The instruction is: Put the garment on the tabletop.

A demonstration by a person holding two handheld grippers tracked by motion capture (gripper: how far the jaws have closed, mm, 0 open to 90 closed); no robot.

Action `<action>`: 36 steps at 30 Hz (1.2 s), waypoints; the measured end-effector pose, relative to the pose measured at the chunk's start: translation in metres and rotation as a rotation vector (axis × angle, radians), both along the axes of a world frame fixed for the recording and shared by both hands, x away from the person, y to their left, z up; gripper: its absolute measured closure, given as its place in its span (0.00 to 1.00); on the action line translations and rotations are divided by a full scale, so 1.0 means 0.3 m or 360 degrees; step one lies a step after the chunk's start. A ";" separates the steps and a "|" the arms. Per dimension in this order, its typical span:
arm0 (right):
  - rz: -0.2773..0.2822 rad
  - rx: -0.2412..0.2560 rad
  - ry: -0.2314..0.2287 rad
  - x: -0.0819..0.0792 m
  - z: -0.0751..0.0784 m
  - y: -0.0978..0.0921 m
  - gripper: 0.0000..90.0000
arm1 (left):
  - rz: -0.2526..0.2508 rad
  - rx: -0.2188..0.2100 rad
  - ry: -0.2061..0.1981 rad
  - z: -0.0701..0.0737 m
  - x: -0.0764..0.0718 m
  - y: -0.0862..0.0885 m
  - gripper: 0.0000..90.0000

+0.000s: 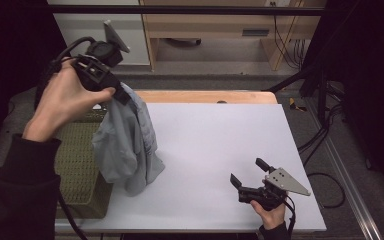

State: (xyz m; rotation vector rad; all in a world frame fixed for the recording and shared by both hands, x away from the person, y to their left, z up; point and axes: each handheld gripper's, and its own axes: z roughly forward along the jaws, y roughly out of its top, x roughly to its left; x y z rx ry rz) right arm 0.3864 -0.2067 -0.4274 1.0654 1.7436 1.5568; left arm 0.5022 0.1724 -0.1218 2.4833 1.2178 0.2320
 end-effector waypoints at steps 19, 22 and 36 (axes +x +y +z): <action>0.0003 0.0003 0.0022 0.001 -0.006 0.004 0.00 | -0.0393 0.0020 -0.0023 -0.058 -0.049 -0.345 0.94; 0.0014 0.0021 0.0030 -0.002 -0.002 0.002 0.00 | -0.0419 0.0029 -0.0016 -0.092 -0.043 -0.366 0.94; 0.0016 0.0026 0.0037 -0.004 -0.003 0.001 0.00 | -0.0477 -0.0010 0.0079 -0.322 0.015 -0.406 0.94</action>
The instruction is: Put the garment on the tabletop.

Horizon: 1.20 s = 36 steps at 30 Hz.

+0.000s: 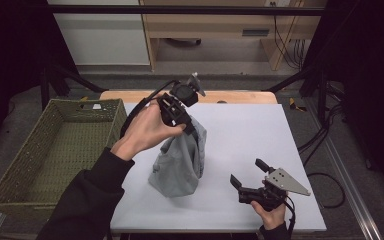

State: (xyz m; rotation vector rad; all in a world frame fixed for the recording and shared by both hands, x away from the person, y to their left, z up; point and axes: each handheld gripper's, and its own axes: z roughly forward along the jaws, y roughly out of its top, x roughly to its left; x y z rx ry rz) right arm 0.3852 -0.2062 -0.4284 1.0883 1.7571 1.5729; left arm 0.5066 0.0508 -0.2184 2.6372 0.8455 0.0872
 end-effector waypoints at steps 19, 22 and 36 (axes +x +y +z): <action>-0.0003 -0.0013 -0.0027 0.004 -0.005 -0.003 0.00 | -0.0001 -0.0070 0.0105 -0.289 0.029 -0.020 0.93; 0.0000 -0.0007 -0.0021 0.006 -0.006 -0.004 0.00 | 0.0002 -0.0046 0.0117 -0.334 0.032 -0.021 0.93; -0.0014 -0.0030 -0.0007 0.011 -0.013 -0.006 0.00 | -0.0026 -0.0037 0.0163 -0.463 0.034 -0.017 0.89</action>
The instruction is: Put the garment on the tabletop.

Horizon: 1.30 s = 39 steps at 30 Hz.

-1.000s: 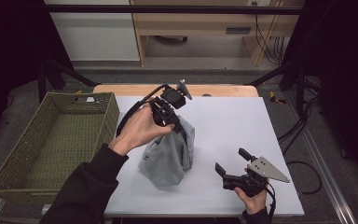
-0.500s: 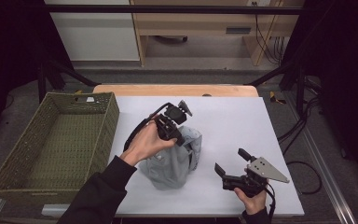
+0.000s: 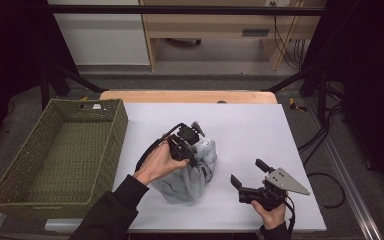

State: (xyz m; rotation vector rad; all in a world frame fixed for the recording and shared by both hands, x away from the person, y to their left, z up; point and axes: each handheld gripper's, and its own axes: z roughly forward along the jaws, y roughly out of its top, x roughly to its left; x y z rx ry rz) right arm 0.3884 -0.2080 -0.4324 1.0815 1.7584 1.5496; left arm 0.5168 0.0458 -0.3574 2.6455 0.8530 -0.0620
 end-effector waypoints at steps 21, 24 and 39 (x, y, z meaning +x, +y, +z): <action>0.0006 0.0005 -0.0012 -0.002 0.004 0.004 0.00 | 0.0057 -0.0428 -0.0266 0.126 -0.049 0.097 0.18; 0.0001 0.0001 -0.0001 -0.002 0.005 -0.001 0.00 | 0.0092 -0.0558 -0.0307 0.139 -0.067 0.130 0.18; -0.0003 0.0025 -0.0002 -0.004 0.013 -0.004 0.00 | 0.0299 -0.0940 -0.0664 0.066 -0.163 0.331 0.10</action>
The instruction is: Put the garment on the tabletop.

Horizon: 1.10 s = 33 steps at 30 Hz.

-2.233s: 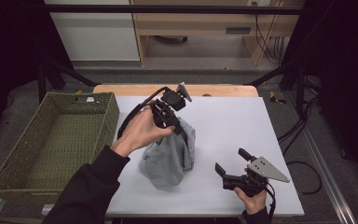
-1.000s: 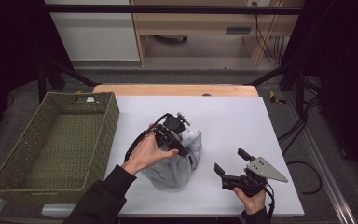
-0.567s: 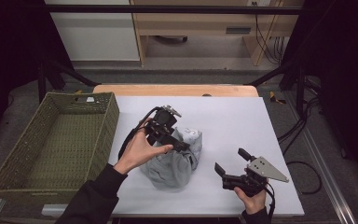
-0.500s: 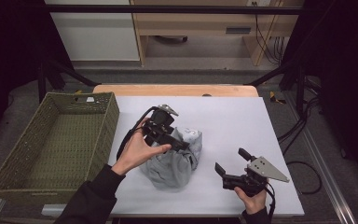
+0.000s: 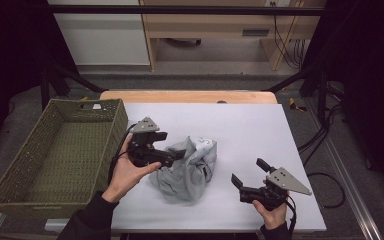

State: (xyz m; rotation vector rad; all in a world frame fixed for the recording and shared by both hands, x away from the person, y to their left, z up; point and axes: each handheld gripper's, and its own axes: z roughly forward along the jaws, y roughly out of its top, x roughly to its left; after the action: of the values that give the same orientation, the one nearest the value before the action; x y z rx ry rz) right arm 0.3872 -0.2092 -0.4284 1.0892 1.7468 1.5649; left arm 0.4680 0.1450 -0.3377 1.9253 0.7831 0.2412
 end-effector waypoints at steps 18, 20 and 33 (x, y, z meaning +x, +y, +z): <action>-0.0001 -0.0017 0.0000 -0.004 0.003 -0.010 0.00 | 0.0175 -0.0130 -0.0175 -0.133 -0.172 0.183 0.03; -0.0001 -0.0013 -0.0008 -0.004 0.003 -0.012 0.00 | 0.0185 -0.0128 -0.0188 -0.150 -0.182 0.201 0.03; 0.0006 -0.0009 0.0004 -0.016 0.011 -0.027 0.00 | 0.0240 -0.0157 -0.0166 -0.196 -0.206 0.270 0.03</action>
State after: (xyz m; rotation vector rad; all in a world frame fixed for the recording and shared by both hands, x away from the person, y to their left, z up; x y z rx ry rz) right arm 0.3824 -0.2173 -0.4253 1.0862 1.7548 1.5604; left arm 0.4061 0.2260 -0.3964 1.7490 0.8555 0.3845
